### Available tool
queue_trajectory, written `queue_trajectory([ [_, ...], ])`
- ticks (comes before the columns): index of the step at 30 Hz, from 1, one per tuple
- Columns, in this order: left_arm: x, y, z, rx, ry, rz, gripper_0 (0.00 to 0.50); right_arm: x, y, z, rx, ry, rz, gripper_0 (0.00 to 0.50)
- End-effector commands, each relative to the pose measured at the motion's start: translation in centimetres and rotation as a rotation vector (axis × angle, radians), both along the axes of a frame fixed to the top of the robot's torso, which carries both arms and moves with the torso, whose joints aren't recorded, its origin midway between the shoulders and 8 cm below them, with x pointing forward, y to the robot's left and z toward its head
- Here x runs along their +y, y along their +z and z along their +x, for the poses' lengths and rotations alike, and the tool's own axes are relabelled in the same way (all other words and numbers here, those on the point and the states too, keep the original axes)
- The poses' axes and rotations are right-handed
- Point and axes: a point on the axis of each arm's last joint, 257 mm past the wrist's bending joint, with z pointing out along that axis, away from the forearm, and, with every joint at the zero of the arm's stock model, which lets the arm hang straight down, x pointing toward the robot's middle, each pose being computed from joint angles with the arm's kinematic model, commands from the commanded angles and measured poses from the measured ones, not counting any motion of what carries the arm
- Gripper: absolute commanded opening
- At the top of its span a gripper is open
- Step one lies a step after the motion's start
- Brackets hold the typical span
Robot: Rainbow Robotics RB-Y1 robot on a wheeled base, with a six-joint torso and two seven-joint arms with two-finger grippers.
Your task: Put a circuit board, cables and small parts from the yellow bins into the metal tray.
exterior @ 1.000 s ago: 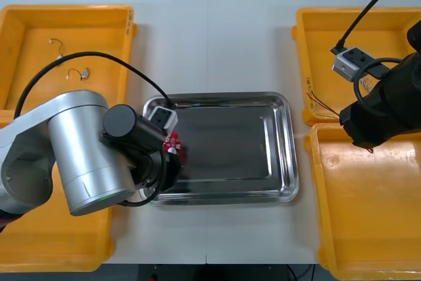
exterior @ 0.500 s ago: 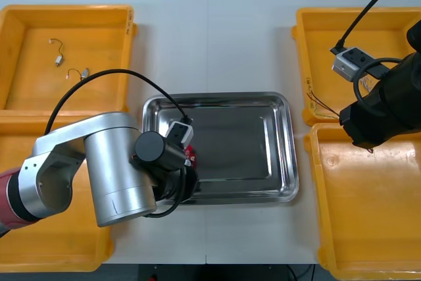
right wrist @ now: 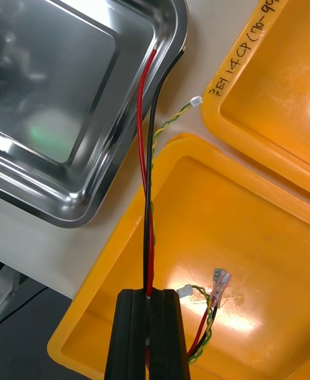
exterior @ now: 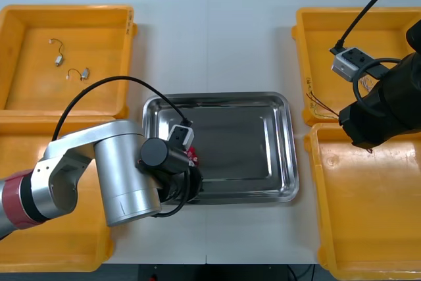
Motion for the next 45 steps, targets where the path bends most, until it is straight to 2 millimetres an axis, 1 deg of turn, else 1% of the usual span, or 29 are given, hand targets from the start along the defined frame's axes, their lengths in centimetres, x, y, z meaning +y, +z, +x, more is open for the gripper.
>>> queue_trajectory([
  [1,-2.4,1.1,0.3,-0.034,-0.04,-0.032,0.0,1.2,1.0,0.1,-0.035,0.047,-0.005,0.0],
  [14,-2.6,0.6,-0.2,-0.026,-0.033,-0.041,0.0,1.3,1.0,0.0,-0.031,0.05,-0.003,0.0],
  [16,-2.6,0.6,-0.2,-0.024,-0.031,-0.044,0.01,1.3,1.0,0.0,-0.031,0.051,-0.004,0.0],
  [17,-2.7,0.6,-0.2,-0.024,-0.031,-0.046,0.078,1.3,1.0,0.0,-0.031,0.052,-0.003,0.0],
  [18,-2.7,0.7,-0.2,-0.024,-0.028,-0.049,0.22,1.3,1.0,0.0,-0.031,0.05,-0.003,0.0],
  [19,-2.7,0.7,-0.2,-0.024,-0.026,-0.052,0.298,1.4,1.0,0.0,-0.03,0.053,-0.003,0.0],
  [20,-2.8,0.7,-0.2,-0.025,-0.025,-0.053,0.34,1.4,1.0,0.0,-0.03,0.053,-0.003,0.0],
  [21,-2.9,0.7,-0.1,-0.026,-0.023,-0.059,0.425,1.4,1.0,0.0,-0.03,0.051,-0.002,0.0],
  [22,-3.0,0.8,-0.1,-0.026,-0.023,-0.063,0.5,1.4,1.0,0.0,-0.03,0.053,-0.003,0.0],
  [32,-3.2,0.8,-0.1,-0.023,-0.007,-0.088,0.5,1.4,1.0,0.0,-0.03,0.056,-0.004,0.0],
  [36,-3.1,1.1,0.2,-0.03,0.001,-0.09,0.5,1.4,1.0,-0.1,-0.028,0.059,-0.003,0.0],
  [38,-3.0,1.7,0.6,-0.041,0.004,-0.093,0.5,1.4,1.0,-0.1,-0.026,0.064,-0.003,0.0],
  [44,-2.5,4.3,1.6,-0.04,0.024,-0.117,0.5,2.0,-0.1,-0.6,-0.003,0.099,-0.038,0.0],
  [45,-2.1,4.9,1.8,-0.039,0.017,-0.103,0.5,2.2,-0.4,-0.6,-0.001,0.109,-0.05,0.0],
])
